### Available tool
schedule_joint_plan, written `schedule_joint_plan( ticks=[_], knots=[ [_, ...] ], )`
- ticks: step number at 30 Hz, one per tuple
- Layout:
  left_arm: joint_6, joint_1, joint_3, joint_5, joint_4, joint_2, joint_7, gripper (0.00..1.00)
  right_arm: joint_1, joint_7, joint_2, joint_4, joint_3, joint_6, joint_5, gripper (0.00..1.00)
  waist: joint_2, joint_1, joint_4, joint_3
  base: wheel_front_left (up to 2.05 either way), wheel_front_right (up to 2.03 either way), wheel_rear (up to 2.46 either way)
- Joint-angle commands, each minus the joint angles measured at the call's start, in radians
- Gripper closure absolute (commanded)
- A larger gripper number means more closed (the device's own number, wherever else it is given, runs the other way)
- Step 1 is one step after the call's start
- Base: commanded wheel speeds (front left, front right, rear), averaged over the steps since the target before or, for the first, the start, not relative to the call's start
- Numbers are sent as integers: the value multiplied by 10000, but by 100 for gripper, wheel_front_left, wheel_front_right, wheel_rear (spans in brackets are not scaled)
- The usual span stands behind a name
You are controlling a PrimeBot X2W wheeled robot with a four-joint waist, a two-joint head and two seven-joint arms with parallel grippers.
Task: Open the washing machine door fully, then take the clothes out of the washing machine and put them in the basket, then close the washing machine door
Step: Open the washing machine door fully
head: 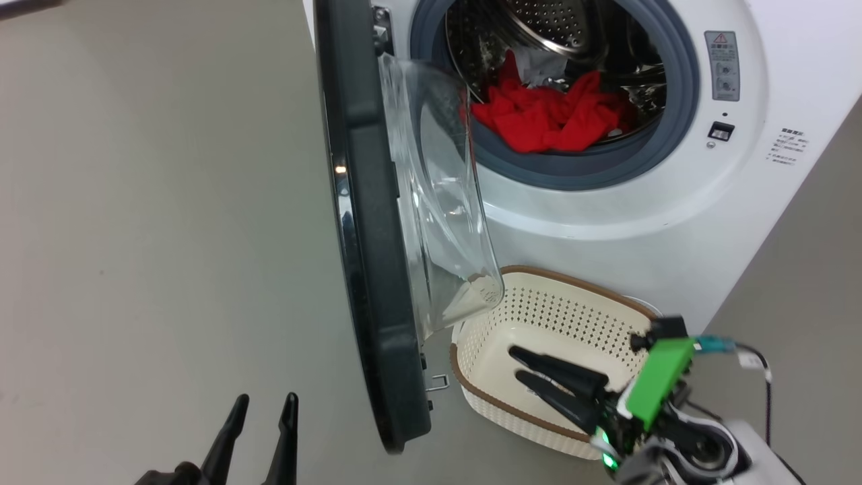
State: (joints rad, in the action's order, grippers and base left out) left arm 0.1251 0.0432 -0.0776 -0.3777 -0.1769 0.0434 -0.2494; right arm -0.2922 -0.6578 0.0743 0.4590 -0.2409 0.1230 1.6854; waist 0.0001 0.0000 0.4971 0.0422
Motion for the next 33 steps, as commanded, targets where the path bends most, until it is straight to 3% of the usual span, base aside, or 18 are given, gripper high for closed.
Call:
schedule_joint_plan(
  ticks=[1, 8, 13, 20, 26, 33],
  knots=[
    [54, -33, 310, 136, 178, 68, -124, 0, 129, 151, 6, -301, 0, 77, -171, 0, -1, 0, -55, -55, 0, 0, 0],
    [54, 104, 362, 181, 204, 68, -124, 0, 1216, 1066, -13, -516, 640, 77, -631, 0, -1, 0, -227, -137, 0, 0, 0],
    [55, 149, 389, 190, 199, 68, -124, 0, 1634, 2714, 313, -827, 434, 77, -2191, 0, -1, 0, -342, -152, 0, 0, 0],
    [55, 154, 427, 184, 160, 68, -124, 0, 1631, 5855, 1190, -657, -1300, 77, -4724, 0, -1, 0, -468, -149, 0, 0, 0],
    [55, 143, 433, 190, 127, 68, -124, 0, 1231, 8312, 1744, 0, -2799, 77, -5699, 0, -1, 0, -509, -174, 0, 0, 0],
    [55, 151, 500, 212, 141, 68, -124, 0, 851, 9180, 2065, 502, -3265, 77, -6766, 0, -1, 0, -551, -199, 0, 0, 0]
  ],
)
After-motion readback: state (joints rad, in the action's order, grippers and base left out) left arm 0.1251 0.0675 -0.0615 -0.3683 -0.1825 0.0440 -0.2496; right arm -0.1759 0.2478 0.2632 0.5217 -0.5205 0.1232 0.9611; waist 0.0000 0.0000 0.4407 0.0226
